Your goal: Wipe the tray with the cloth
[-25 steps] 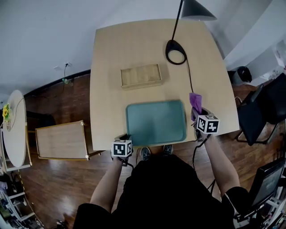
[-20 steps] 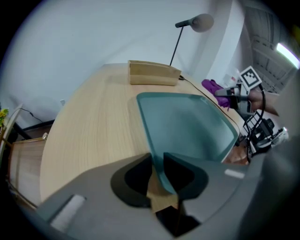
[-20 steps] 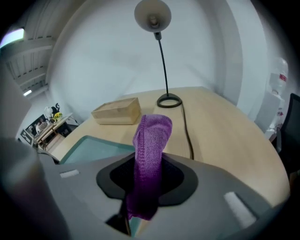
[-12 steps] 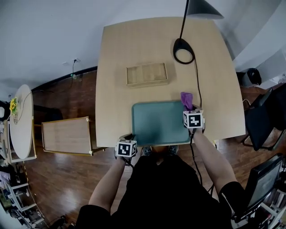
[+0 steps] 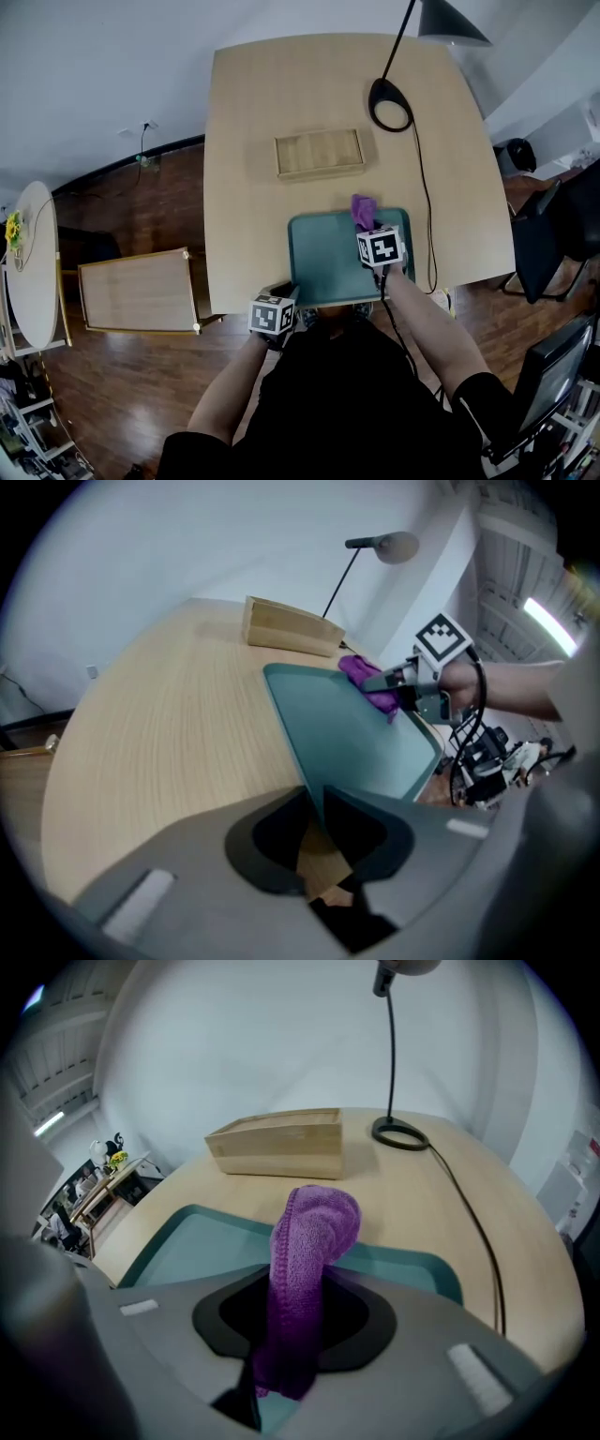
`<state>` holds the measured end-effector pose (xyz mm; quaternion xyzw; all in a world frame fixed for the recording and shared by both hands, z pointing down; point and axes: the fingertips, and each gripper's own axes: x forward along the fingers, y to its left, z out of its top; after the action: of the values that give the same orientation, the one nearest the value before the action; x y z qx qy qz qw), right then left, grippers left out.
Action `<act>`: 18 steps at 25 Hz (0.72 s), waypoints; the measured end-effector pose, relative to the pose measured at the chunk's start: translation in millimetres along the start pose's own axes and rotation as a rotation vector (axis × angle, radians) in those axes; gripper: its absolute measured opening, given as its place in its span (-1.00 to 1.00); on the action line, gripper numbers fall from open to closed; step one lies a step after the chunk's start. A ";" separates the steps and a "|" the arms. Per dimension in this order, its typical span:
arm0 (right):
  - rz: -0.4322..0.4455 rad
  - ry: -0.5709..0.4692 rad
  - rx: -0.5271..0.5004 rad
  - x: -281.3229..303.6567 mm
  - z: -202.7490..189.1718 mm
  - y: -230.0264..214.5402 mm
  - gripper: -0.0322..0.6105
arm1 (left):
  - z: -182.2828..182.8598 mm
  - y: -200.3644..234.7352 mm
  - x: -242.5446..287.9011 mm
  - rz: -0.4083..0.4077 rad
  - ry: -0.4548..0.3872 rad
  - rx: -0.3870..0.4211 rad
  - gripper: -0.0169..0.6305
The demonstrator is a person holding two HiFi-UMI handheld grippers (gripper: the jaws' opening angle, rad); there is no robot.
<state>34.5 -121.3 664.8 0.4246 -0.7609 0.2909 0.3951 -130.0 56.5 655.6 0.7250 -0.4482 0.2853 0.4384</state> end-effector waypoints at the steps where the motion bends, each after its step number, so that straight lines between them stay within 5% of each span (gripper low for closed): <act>1: 0.015 -0.002 -0.015 3.8 3.6 15.0 -0.55 | -0.4 -0.8 -0.6 -0.017 0.000 0.001 -0.69; 9: 0.102 0.005 -0.087 25.3 20.6 111.8 -0.55 | 0.2 -4.9 -1.1 -0.088 0.038 0.005 -0.67; 15: 0.229 -0.010 -0.163 31.8 40.5 185.3 -0.55 | 0.3 -5.0 -1.6 -0.081 0.060 0.038 -0.66; 18: 0.219 0.008 -0.222 26.9 46.3 190.5 -0.56 | 0.3 -2.9 -2.4 -0.057 0.059 0.038 -0.66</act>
<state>-157.6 -78.9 643.1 0.2917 -0.8286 0.2479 0.4086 -128.4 57.8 652.4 0.7369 -0.4086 0.3023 0.4457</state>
